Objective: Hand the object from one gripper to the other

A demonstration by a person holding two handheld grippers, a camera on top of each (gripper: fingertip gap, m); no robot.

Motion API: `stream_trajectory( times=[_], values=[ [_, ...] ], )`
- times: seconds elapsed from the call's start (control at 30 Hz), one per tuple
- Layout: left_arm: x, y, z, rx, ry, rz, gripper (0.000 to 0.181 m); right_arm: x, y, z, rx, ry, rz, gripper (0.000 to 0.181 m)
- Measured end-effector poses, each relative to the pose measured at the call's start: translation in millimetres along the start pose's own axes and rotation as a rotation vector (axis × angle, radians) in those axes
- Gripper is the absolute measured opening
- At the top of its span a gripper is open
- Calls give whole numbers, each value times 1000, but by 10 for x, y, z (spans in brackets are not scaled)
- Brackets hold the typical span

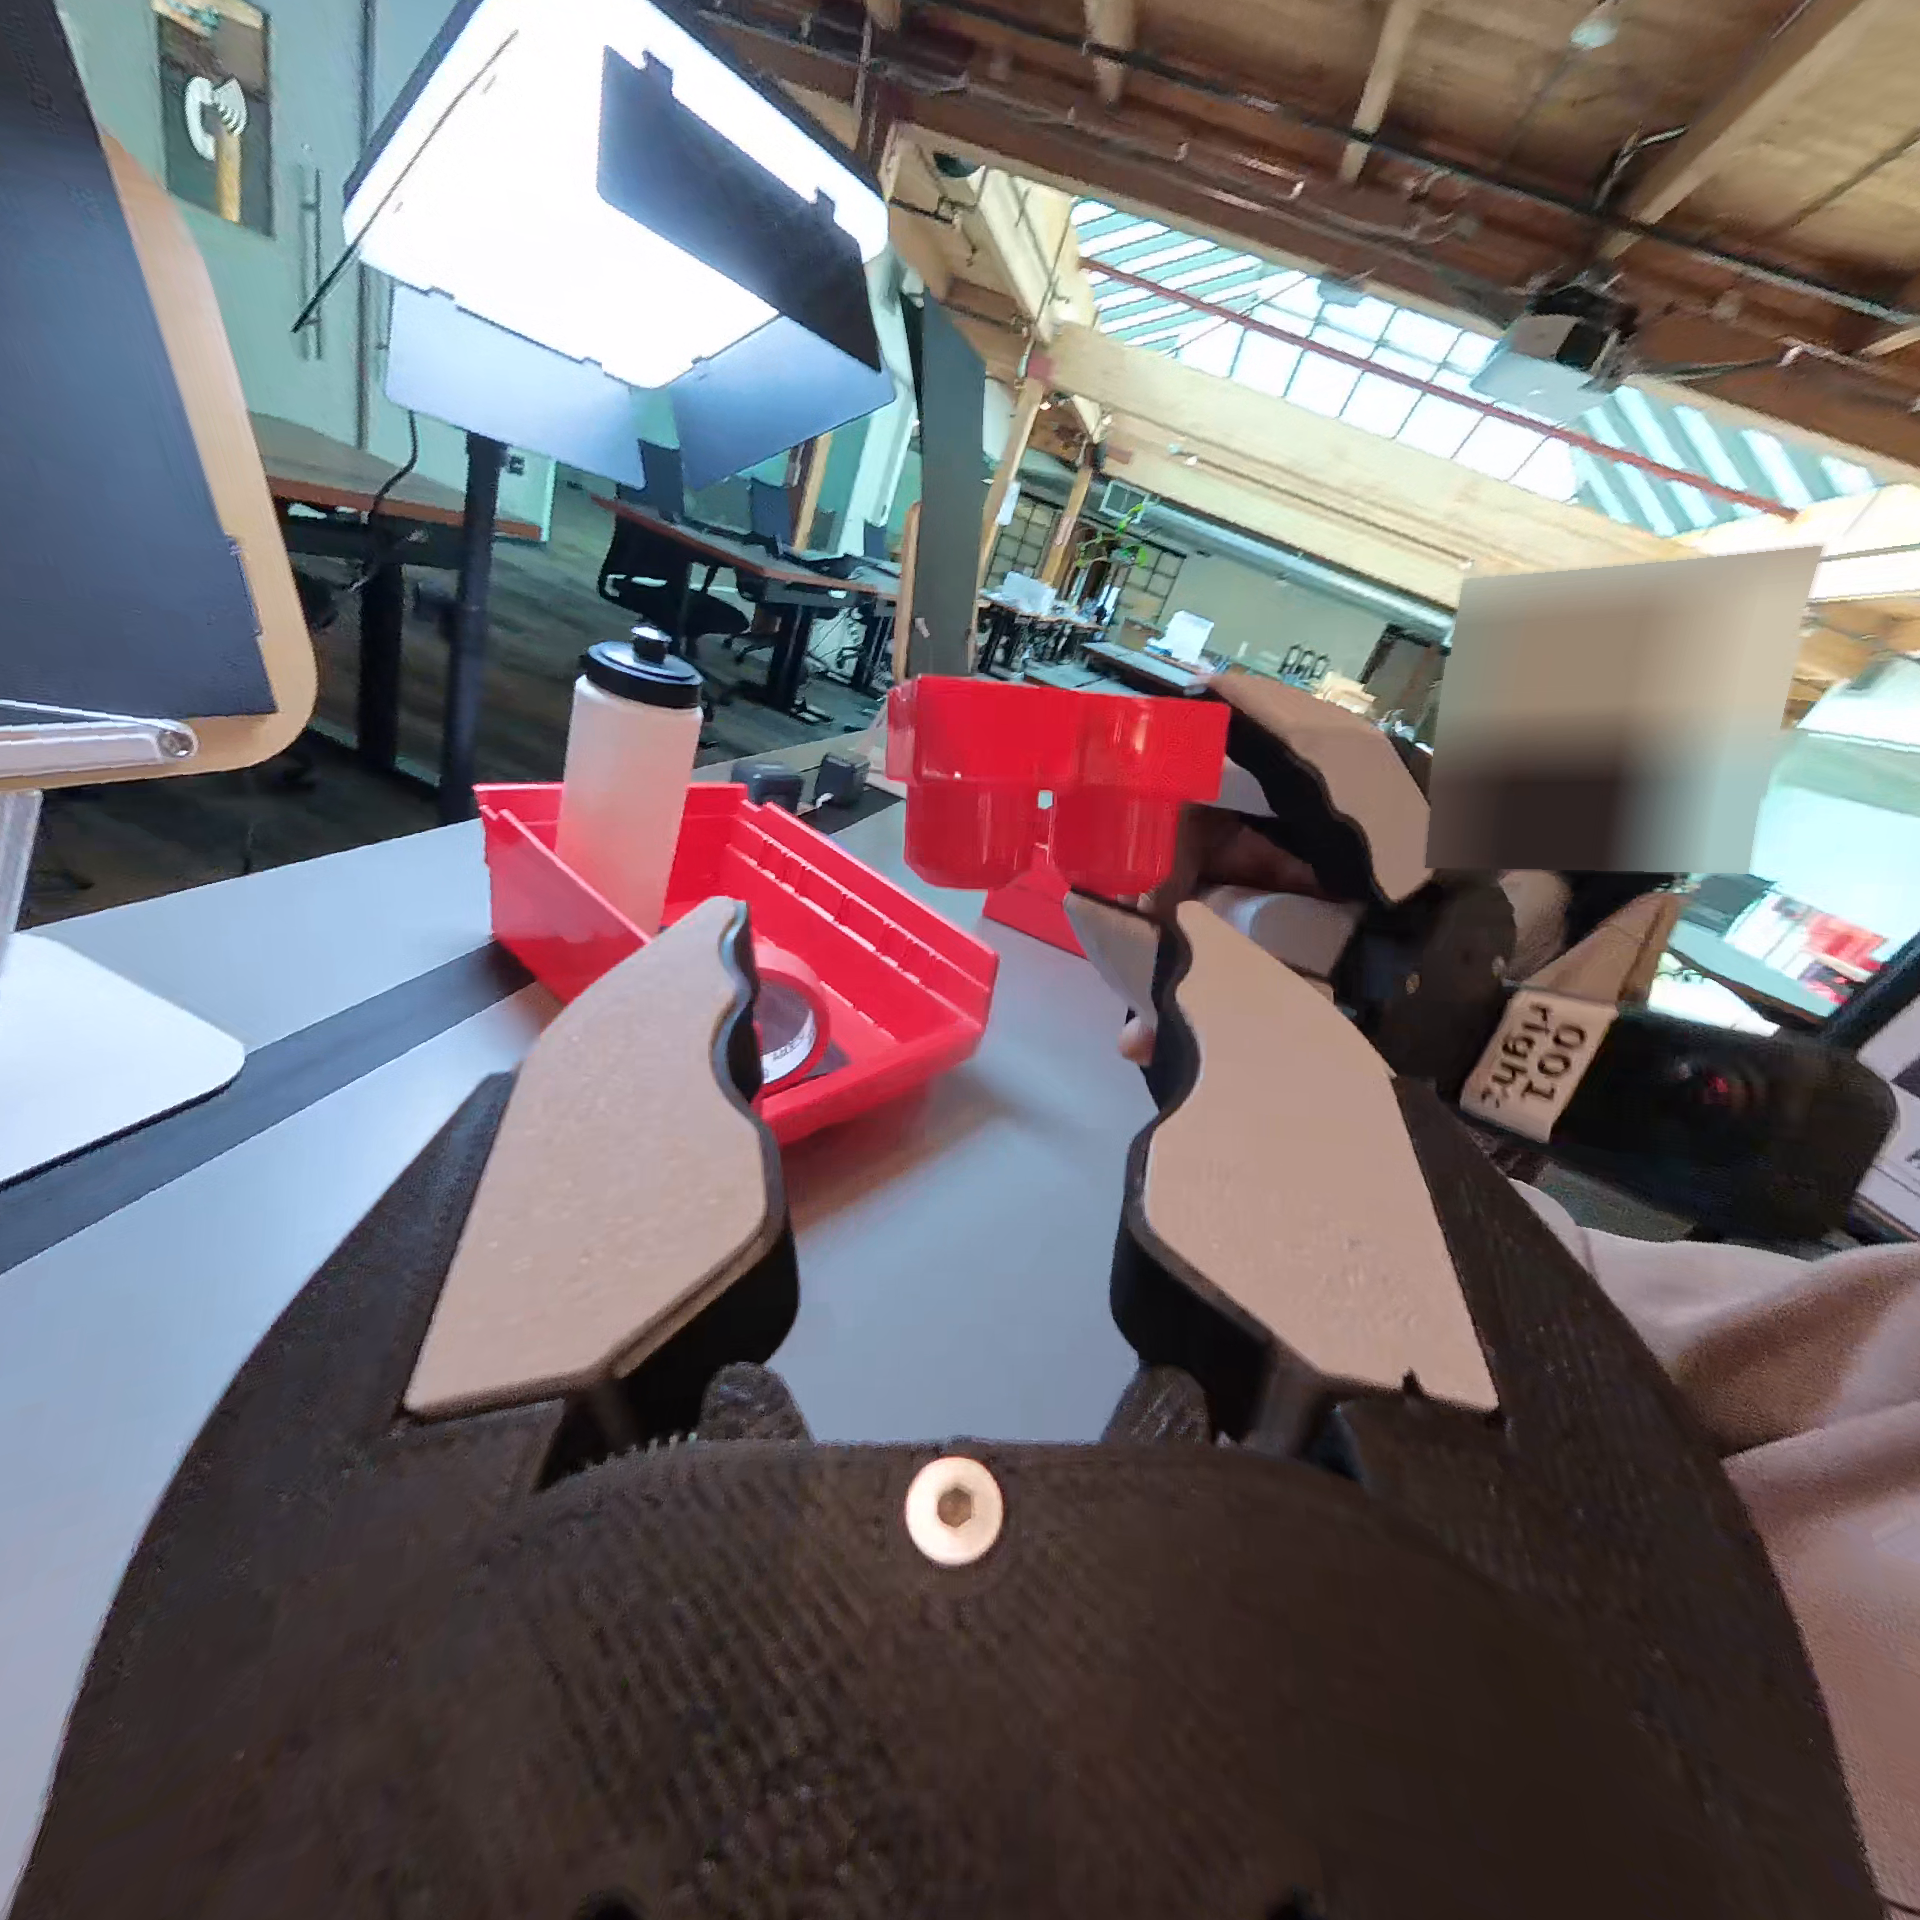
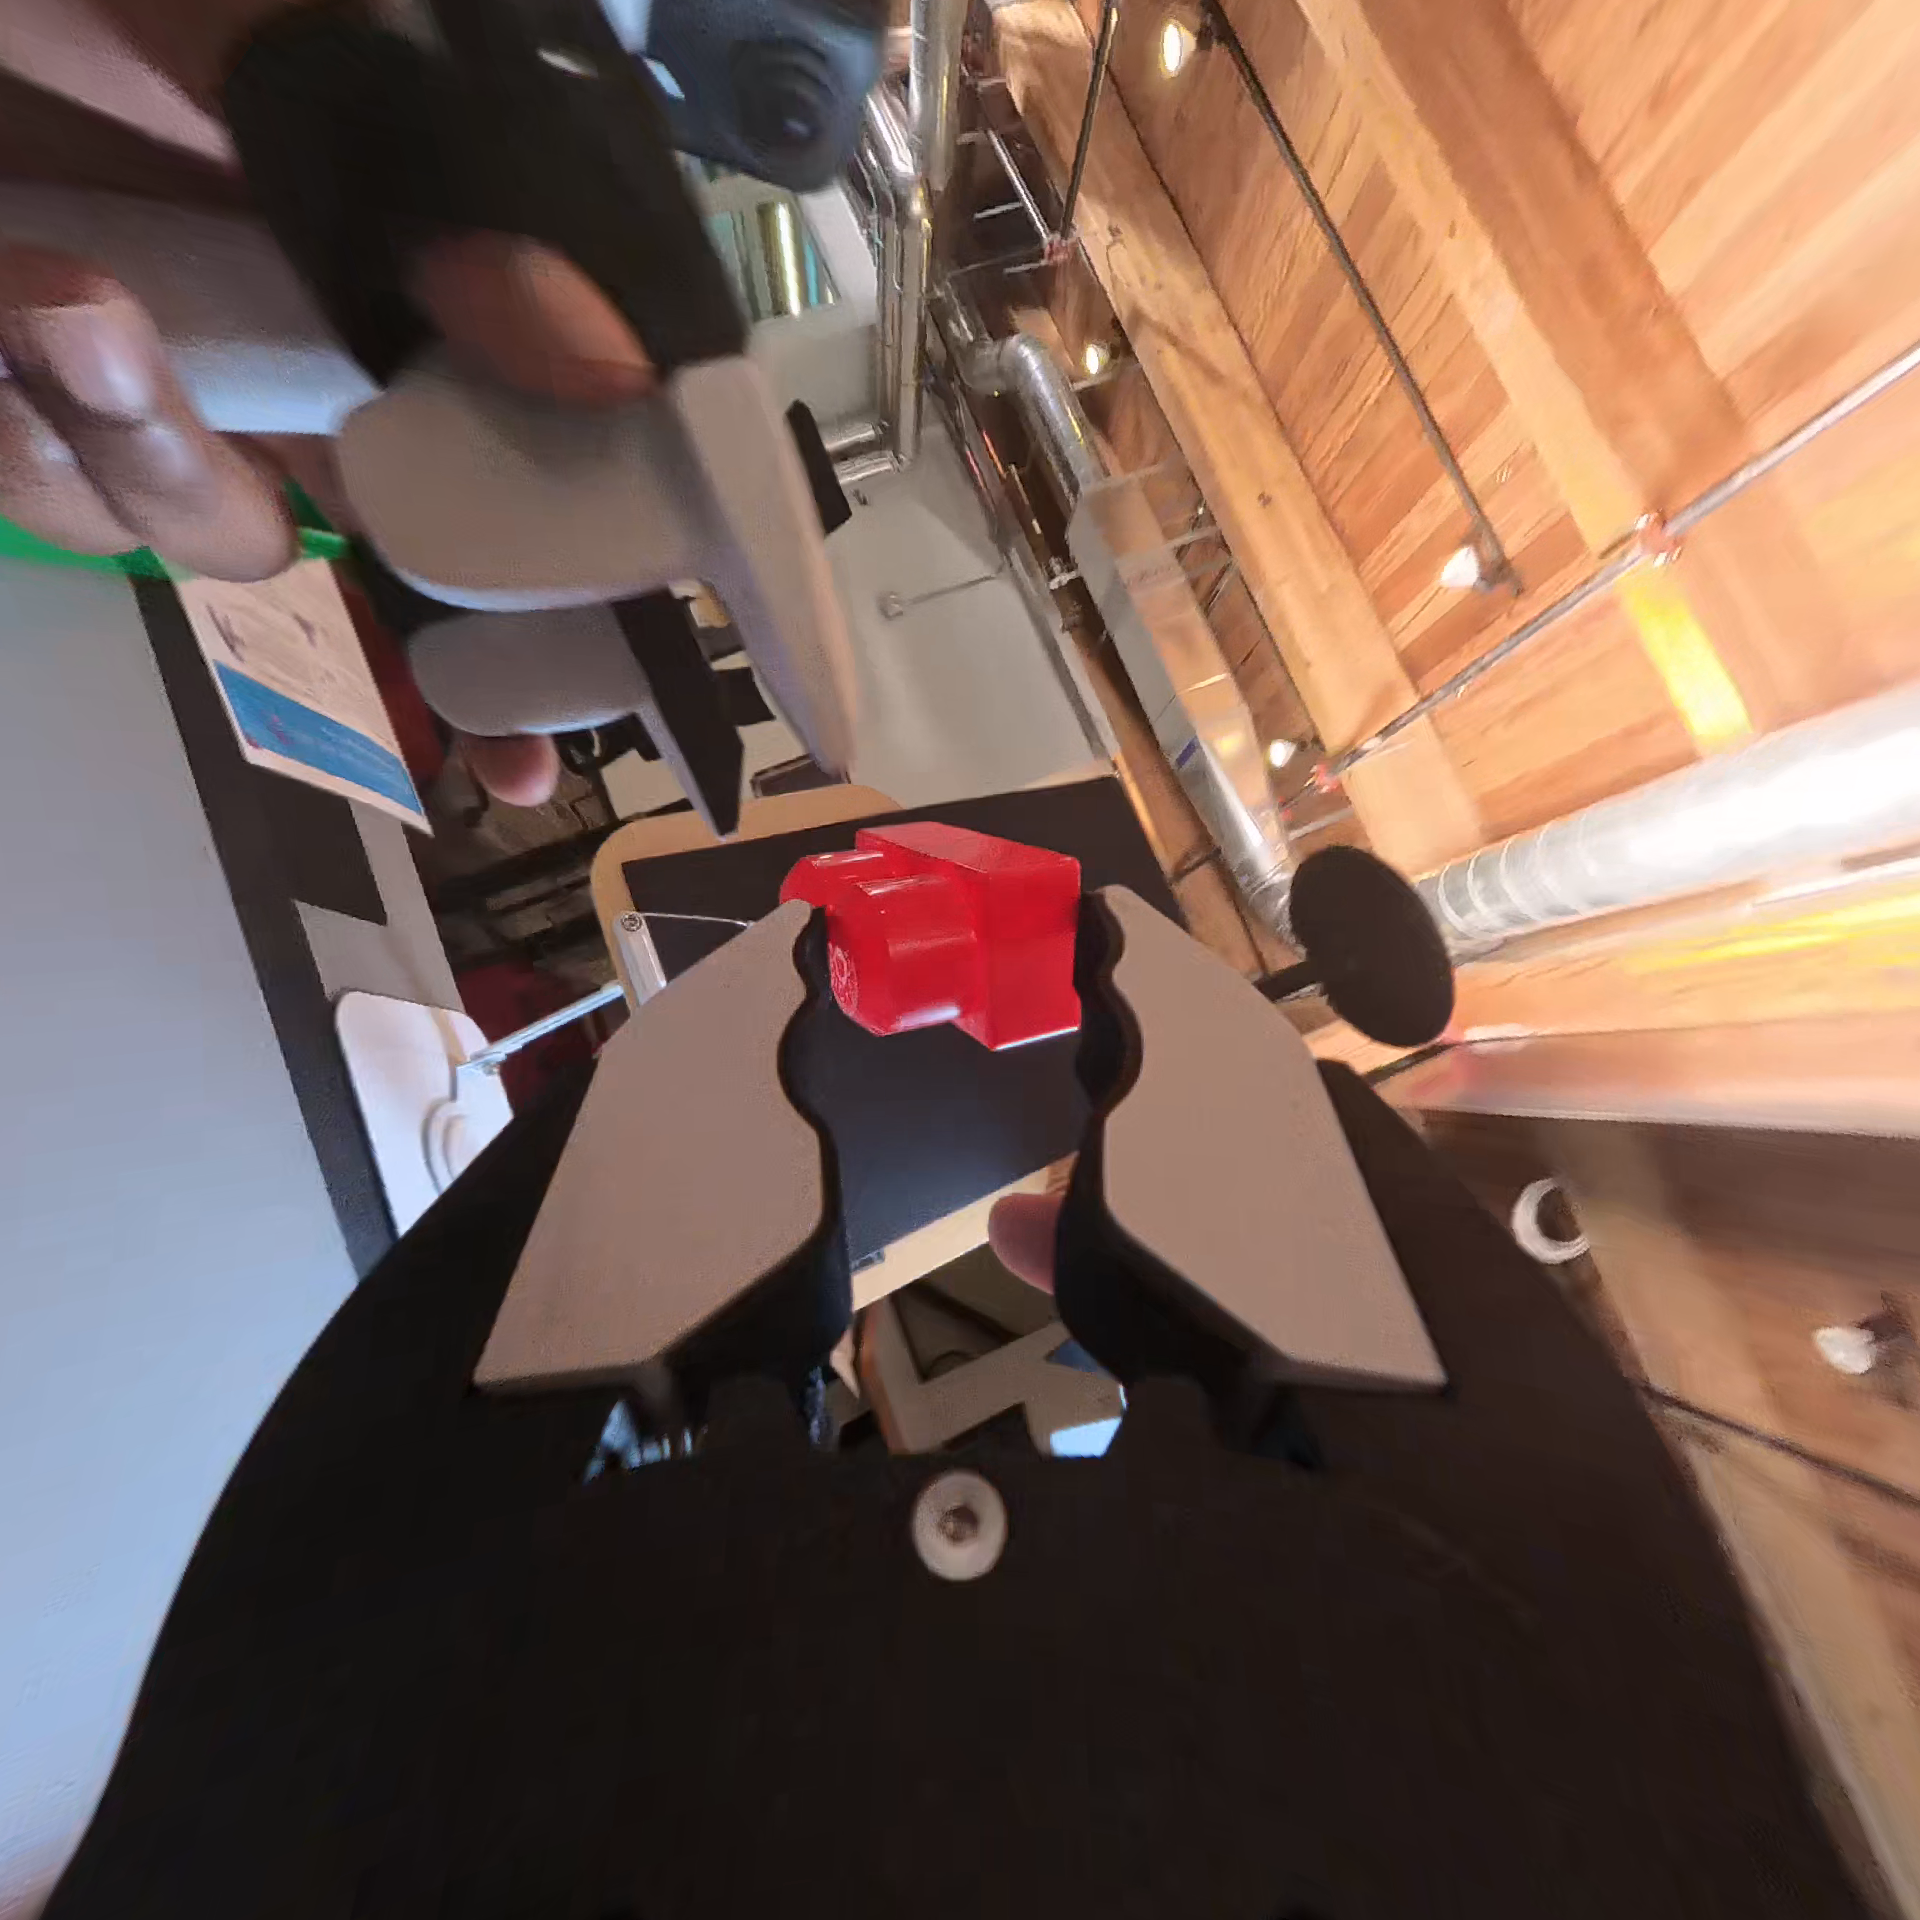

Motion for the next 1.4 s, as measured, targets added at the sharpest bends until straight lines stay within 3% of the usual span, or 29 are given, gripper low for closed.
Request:
stream_trajectory(
  times=[0.1,0.17,0.33,0.4,0.53,0.6,0.67,0.77,0.9,1.03,1.17,1.3,1.4],
  values=[
    [-5,-81,97,-45,-10,7,82,-306,-70,-27,11,84,-15,45],
    [0,-135,209,-129,-118,-47,90,-462,-68,-51,44,112,-39,45],
    [-35,-131,325,-171,-271,-59,81,-556,-15,-76,107,47,-115,43],
    [-56,-76,329,-108,-395,-32,81,-452,20,-63,160,-184,-250,50],
    [-27,56,301,13,-654,-113,81,-92,25,85,221,-872,-572,60],
    [45,65,317,5,-834,-194,81,29,-26,235,198,-1194,-739,62],
    [136,27,367,-33,-1033,-282,81,54,-81,358,137,-1365,-811,62],
    [244,-97,490,-132,-1271,-390,81,-58,-136,365,2,-1295,-815,63],
    [258,-256,696,-307,-1442,-454,81,-276,-219,286,-169,-1105,-792,37],
    [99,-260,709,-366,-1310,-488,75,-287,-248,452,-231,-1055,-705,35],
    [-191,-66,532,-317,-1032,-498,76,-99,-123,1037,-399,-1020,-516,35],
    [-432,272,240,-229,-860,-602,72,17,183,1817,-803,-851,-354,35],
    [-558,558,18,-180,-729,-680,69,-43,434,2248,-1072,-795,-388,36]
  ],
)
Point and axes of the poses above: each gripper's, where its closed fingertips meet, y back along the fingers, z out of its underside, x = y × z across the jaws, the point moved 10 cm from there along y, back along the fingers, and after that the axes turned 3 degrees about -z, right-handed, at the moved point
